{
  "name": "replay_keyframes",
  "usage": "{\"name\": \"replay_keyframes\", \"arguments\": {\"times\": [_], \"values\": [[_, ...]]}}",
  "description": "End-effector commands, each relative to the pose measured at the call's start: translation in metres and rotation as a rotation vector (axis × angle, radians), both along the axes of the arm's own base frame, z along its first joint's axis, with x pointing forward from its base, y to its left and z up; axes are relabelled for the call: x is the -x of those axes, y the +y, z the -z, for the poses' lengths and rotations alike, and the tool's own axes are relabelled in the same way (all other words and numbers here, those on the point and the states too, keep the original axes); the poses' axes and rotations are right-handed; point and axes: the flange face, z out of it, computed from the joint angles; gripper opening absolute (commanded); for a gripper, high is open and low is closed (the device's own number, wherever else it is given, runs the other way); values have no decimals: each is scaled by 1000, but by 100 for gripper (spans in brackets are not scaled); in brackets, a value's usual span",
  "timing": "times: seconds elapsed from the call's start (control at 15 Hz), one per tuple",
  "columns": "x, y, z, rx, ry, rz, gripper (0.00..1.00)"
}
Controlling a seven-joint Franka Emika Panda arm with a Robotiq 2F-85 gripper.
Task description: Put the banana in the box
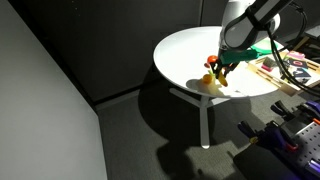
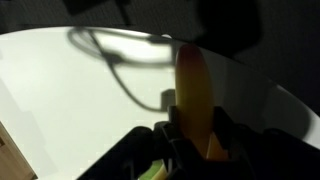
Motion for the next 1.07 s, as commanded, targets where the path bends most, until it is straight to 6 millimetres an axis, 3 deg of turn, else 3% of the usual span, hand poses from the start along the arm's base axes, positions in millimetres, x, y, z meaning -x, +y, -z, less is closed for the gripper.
{"name": "replay_keyframes", "arguments": {"times": [0.0,0.47,1.0], "values": [[15,-11,-31,-5,-9,-30,14],[32,-42,-67,15,53,-134,14],[47,-106,-94,37,79,-103,14]]}}
